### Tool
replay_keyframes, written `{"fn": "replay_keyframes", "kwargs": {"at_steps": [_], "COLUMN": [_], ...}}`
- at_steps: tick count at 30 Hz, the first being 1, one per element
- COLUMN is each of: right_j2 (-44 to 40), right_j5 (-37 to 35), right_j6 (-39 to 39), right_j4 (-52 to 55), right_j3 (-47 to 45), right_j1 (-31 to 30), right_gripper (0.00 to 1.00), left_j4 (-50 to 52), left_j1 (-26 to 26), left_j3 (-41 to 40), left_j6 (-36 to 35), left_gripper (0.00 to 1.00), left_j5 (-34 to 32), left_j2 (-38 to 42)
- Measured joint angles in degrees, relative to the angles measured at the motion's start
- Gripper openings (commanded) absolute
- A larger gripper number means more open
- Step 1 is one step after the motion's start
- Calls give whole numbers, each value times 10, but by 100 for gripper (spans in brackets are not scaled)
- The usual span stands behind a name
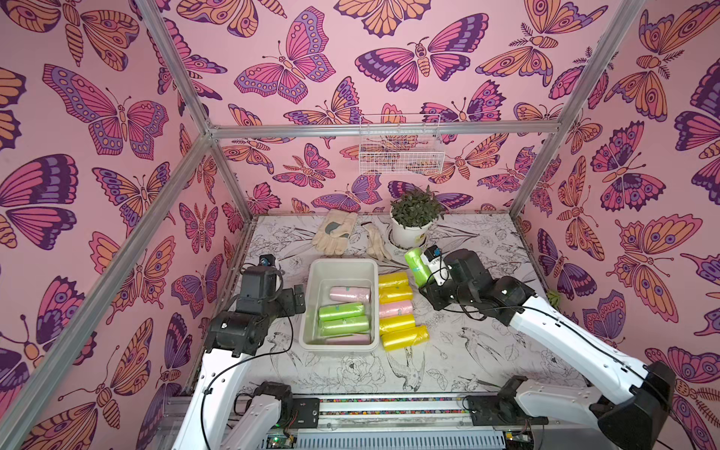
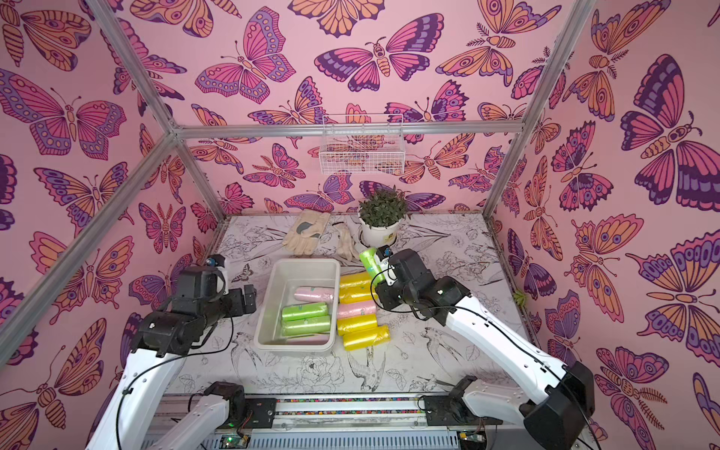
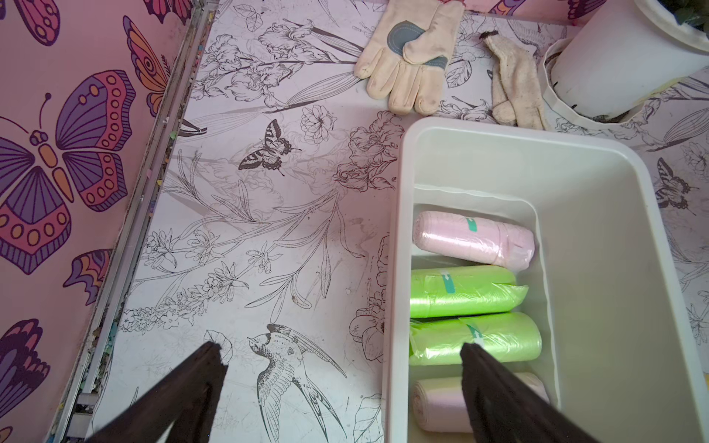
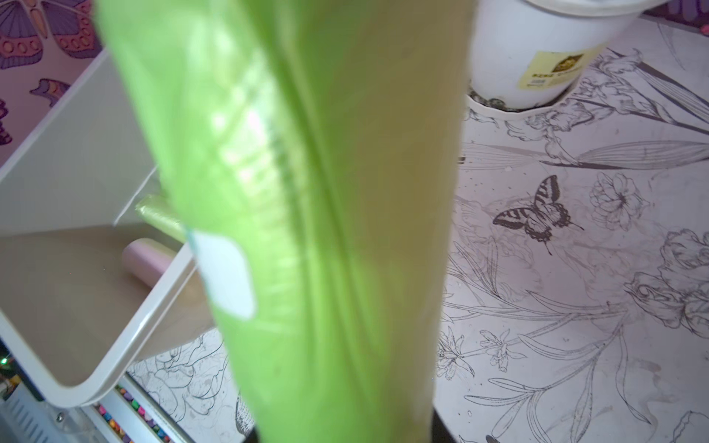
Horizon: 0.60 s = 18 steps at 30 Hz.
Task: Put the roll of trash bags into the storage box
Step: Pick up the roll of trash bags from the center of the board, then place the roll of trash bags in the storage box.
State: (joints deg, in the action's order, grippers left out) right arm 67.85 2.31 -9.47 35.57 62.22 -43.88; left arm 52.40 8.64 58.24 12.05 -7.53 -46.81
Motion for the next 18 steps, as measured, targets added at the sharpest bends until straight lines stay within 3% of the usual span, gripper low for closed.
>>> {"fn": "replay_keyframes", "kwargs": {"at_steps": [11,18], "right_j2": [57,205], "right_j5": [15,-6], "right_j6": [54,104], "right_j4": [52,113], "right_j3": [117,253], "right_j1": [-109,-196], "right_gripper": [0,0], "left_j4": [0,0], "left_j1": [0,0], "left_j3": [0,0], "left_j6": [0,0], "left_gripper": [100,100], "left_j5": [-10,-16], "left_j2": [32,43]}}
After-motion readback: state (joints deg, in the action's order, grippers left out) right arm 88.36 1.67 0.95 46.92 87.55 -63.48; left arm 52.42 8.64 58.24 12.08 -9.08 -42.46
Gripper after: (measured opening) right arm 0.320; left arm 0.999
